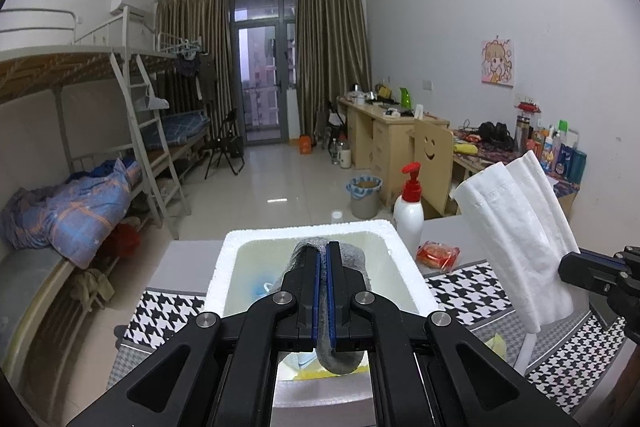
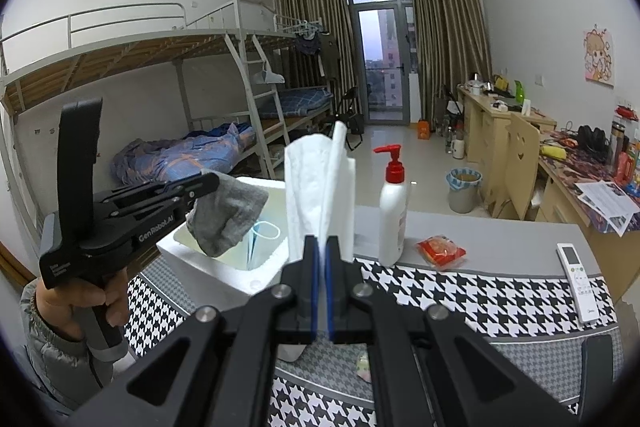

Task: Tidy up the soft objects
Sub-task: 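Lower the grey sock into the white foam box and open left tool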

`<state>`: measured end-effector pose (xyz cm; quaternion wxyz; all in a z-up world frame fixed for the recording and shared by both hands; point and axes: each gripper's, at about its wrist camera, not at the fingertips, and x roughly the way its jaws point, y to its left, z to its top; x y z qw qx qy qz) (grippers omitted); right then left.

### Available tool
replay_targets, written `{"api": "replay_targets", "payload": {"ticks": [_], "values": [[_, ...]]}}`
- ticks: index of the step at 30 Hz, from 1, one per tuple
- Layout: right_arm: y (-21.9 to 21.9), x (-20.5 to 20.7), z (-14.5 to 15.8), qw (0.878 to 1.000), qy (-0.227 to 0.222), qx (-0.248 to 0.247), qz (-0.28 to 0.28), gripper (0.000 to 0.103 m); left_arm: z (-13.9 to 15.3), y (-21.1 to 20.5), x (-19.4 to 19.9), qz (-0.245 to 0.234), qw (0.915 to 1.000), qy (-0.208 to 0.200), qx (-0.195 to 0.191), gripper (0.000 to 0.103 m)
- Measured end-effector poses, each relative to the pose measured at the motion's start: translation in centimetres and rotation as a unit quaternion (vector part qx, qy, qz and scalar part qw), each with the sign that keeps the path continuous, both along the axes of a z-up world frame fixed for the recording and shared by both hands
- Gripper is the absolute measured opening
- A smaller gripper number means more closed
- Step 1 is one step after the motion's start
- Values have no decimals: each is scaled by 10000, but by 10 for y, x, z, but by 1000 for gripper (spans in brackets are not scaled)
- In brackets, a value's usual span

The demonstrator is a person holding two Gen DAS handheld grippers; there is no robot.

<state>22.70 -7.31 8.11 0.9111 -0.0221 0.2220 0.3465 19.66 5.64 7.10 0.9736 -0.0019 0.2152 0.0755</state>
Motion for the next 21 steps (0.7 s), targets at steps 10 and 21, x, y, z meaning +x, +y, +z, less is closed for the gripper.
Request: {"api": "replay_targets", "payload": {"ticks": [10, 21], "values": [[3, 1, 0, 10000, 26, -49, -21, 5, -5, 9, -4, 78, 9998, 89, -127, 76], [5, 2, 2, 10000, 28, -57, -14, 5, -2, 9, -11, -181, 9997, 85, -160, 88]]}}
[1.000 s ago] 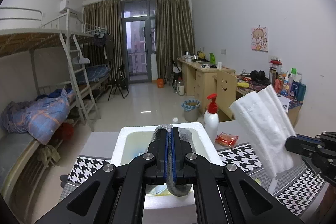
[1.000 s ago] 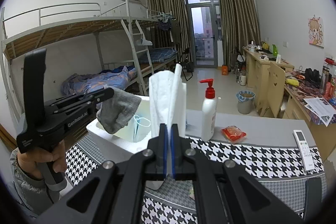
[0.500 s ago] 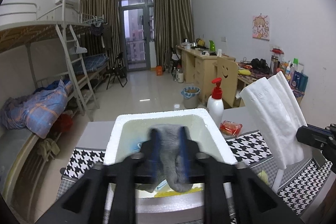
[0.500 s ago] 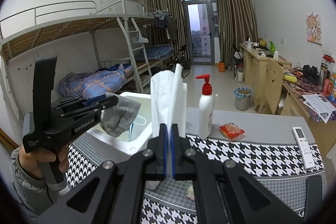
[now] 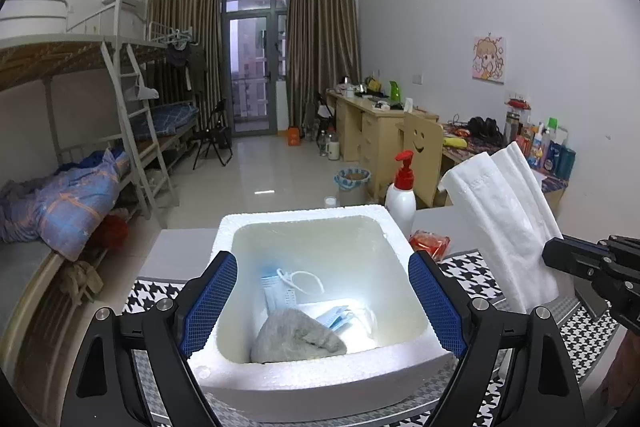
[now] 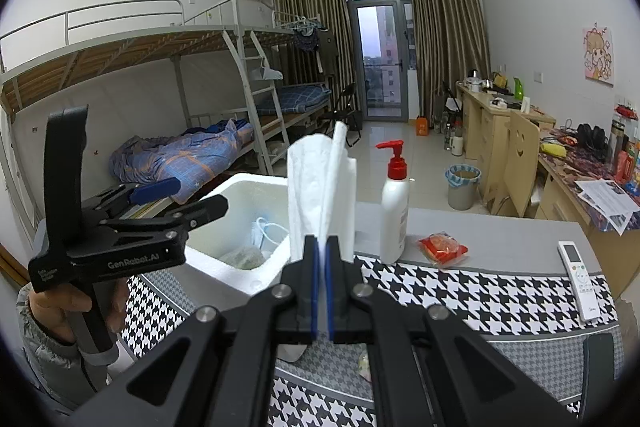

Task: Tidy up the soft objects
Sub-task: 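Lower the grey sock into the white foam box and open left tool, then lower the white cloth into the foam box and open right tool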

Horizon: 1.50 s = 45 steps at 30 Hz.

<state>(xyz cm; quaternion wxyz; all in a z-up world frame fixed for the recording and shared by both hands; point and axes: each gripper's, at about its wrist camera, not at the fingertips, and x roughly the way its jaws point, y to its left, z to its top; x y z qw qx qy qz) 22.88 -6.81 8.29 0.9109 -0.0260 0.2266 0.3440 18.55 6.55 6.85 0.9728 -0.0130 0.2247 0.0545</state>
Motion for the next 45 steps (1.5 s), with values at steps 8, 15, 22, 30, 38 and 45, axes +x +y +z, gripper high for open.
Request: {"api": "replay_targets", "payload": {"ticks": [8, 15, 22, 30, 38, 45], "values": [[7, 0, 3, 10000, -73, -22, 45, 5, 4, 5, -12, 115, 9998, -155, 31, 88], [18, 0, 6, 9998, -132, -55, 143, 5, 4, 13, -20, 249, 9994, -213, 74, 89], [29, -3, 11, 9995, -218, -11, 237, 5, 3, 21, -29, 436, 9986, -286, 74, 93], [46, -2, 12, 9991, -215, -15, 366, 5, 0, 29, -40, 620, 9974, -340, 164, 101], [59, -2, 12, 9988, -172, -42, 446, 5, -4, 38, -49, 779, 9960, -397, 176, 102], [67, 2, 11, 9988, -114, -48, 468, 5, -9, 44, -53, 871, 9955, -333, 161, 102]]}}
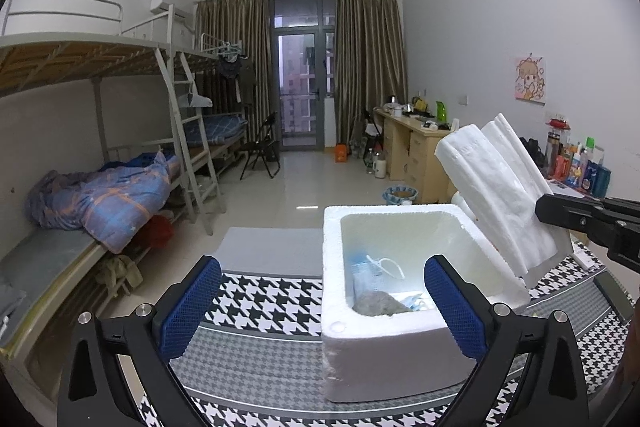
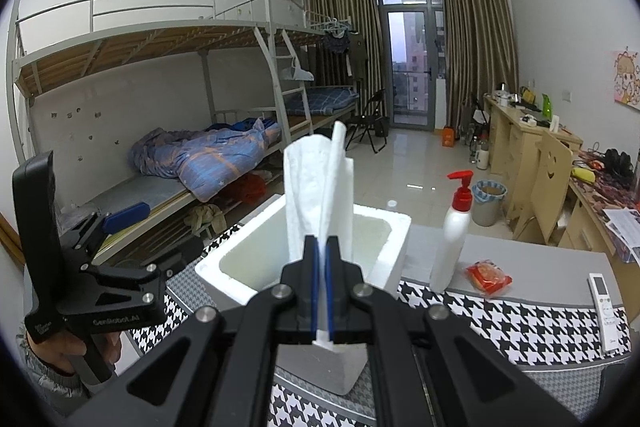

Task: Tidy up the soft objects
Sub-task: 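Lower the white cloth into the foam box and open right tool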

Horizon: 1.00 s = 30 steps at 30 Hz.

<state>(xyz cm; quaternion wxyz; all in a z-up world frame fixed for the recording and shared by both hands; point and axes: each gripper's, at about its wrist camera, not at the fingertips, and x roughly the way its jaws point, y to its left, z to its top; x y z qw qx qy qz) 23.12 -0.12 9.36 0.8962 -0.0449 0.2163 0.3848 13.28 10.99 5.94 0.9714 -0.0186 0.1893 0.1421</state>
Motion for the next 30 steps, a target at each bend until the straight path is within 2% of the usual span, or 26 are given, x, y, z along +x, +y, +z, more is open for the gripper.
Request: {"api": "replay_targets", "payload": {"ticks": [27, 29, 30], "values": [[44, 24, -29, 9981, 502, -323, 122, 6, -13, 16, -15, 26, 9999, 12, -132, 102], [46, 25, -30, 9974, 619, -347, 156, 11, -12, 16, -14, 29, 9999, 15, -141, 102], [46, 25, -31, 9972, 642, -362, 158, 25, -12, 16, -14, 36, 9999, 13, -145, 102]]}}
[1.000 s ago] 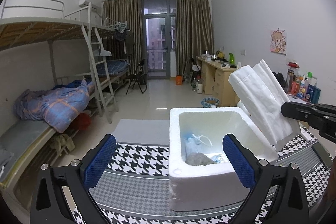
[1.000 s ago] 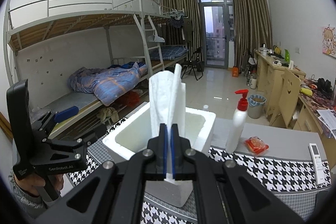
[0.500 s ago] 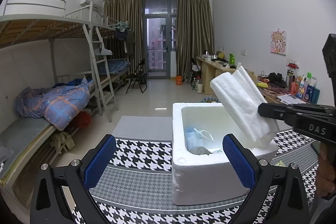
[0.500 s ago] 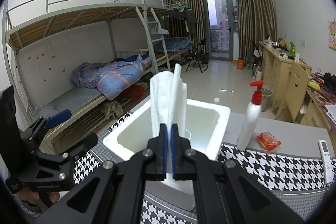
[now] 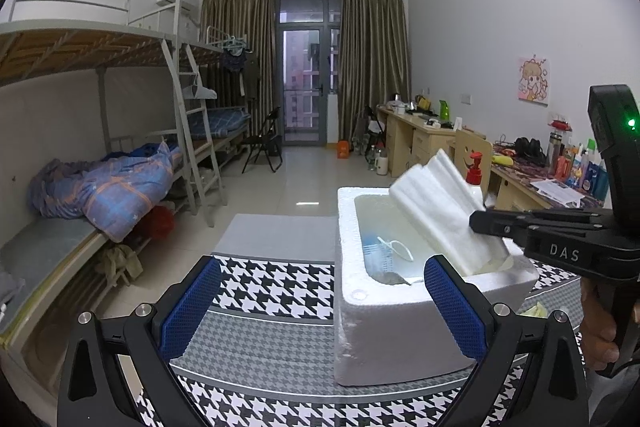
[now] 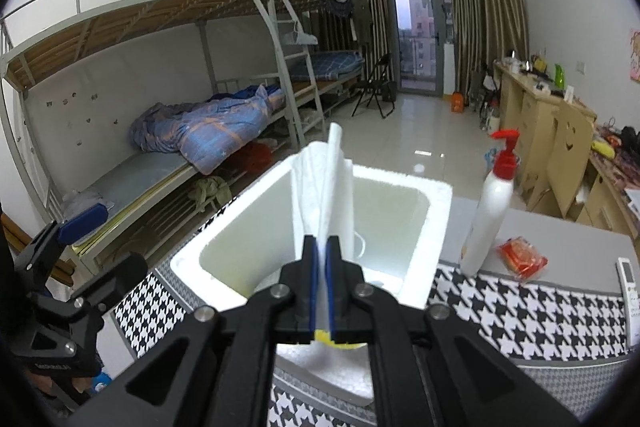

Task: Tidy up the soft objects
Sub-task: 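Lower the white cloth into the foam box and open right tool, then withdraw both tools from the box back over the table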

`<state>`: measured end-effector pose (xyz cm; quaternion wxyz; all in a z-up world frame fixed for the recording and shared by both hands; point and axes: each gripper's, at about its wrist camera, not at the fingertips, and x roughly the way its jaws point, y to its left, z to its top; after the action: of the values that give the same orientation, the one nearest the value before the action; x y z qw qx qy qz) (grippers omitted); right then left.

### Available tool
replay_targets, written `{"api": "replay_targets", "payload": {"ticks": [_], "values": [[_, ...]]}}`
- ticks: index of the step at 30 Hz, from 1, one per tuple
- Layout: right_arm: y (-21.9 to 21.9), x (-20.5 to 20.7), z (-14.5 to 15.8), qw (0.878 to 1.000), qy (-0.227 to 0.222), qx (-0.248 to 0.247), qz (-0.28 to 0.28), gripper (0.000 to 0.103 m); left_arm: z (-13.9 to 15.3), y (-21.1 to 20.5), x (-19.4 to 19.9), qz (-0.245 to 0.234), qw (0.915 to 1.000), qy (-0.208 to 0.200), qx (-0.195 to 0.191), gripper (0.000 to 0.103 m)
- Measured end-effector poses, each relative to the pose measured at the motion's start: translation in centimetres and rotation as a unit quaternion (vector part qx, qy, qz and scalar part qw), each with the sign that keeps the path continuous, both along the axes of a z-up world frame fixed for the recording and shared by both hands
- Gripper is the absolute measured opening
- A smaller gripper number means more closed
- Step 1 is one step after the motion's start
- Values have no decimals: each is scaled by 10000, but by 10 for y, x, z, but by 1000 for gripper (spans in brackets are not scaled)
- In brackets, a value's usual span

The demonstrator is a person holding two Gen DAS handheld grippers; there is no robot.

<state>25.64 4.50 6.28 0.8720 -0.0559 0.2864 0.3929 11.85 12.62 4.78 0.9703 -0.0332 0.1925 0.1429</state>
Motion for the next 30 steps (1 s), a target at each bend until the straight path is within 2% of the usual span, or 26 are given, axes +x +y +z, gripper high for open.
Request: {"api": "replay_targets", "payload": {"ticks": [1, 3, 21, 23, 25, 30], "values": [[0, -1, 0, 10000, -19, -7, -7, 46, 0, 0, 0, 1, 10000, -1, -2, 102], [-1, -5, 0, 9997, -213, 43, -62, 65, 0, 0, 0, -9, 10000, 1, -8, 102], [-42, -17, 11, 9989, -320, 230, -271, 65, 6, -28, -3, -195, 9998, -83, 27, 102], [-49, -19, 12, 9986, -333, 276, -316, 67, 6, -33, -4, -211, 9997, -80, 60, 102], [-57, -23, 13, 9980, -379, 321, -379, 76, 7, -39, -5, -235, 9997, -80, 72, 102], [-71, -26, 15, 9968, -470, 390, -514, 83, 10, -48, -6, -293, 9995, -123, 57, 102]]}}
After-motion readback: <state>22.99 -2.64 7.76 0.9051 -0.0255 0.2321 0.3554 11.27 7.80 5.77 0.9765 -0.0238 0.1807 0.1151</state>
